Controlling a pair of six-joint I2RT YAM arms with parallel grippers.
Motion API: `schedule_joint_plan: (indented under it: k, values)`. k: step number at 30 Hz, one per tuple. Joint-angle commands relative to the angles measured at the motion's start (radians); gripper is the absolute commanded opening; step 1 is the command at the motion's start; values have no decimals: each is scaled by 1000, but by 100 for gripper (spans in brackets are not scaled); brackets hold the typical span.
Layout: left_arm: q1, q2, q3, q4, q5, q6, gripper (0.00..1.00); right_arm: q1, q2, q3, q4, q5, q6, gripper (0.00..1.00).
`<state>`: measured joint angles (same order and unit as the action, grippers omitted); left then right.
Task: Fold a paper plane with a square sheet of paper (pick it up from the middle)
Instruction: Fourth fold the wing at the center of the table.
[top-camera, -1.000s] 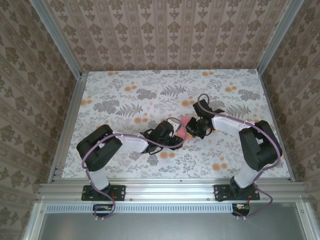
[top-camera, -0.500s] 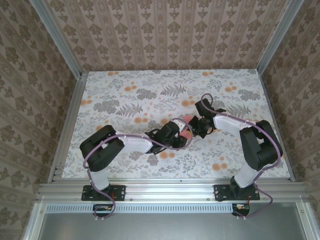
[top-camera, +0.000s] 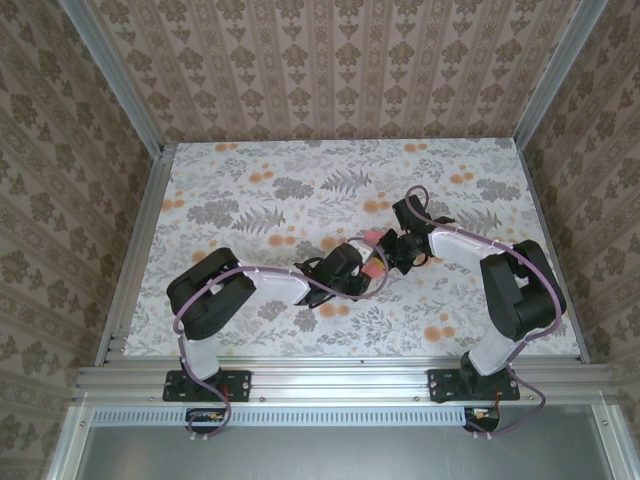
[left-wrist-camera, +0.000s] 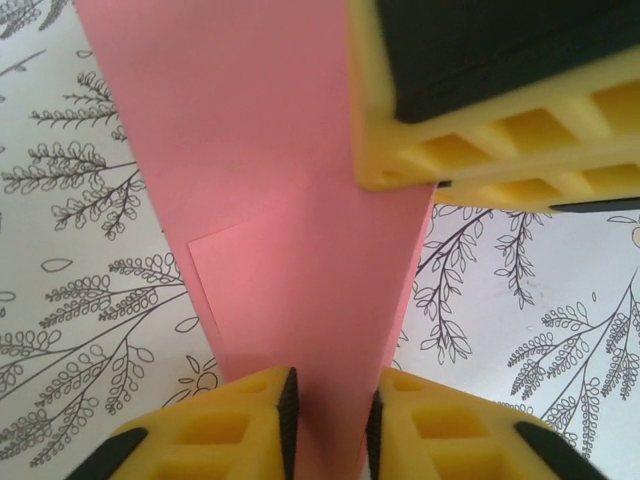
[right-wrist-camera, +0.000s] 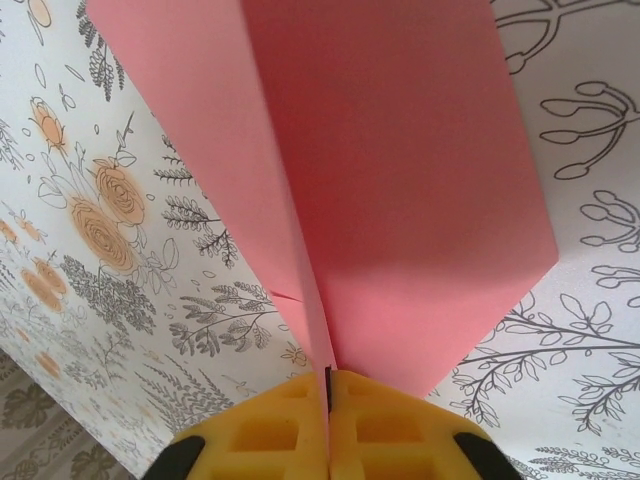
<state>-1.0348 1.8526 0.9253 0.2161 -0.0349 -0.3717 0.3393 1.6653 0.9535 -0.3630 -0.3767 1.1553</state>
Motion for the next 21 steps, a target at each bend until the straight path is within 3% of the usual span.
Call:
schedule_joint_plan:
  k: [1,5,8,14,21]
  values:
    - [-7,13,18,-17,-6,6,21,-13,1,-13,-1,-34,5,20]
    - [10,7,10,-5,38,-19,15,-41,-37,-25,17,-37,-56,38]
    - [35,1,-10,27,102,-52,12,-76,-84,-52,60,-50,-121,45]
    - [94,9,-32,71,238,-127,10,-123,-159,-174,295,-143,-287,48]
    - [159,49,-43,141,393,-234,9,-126,-114,-250,513,-286,-390,47]
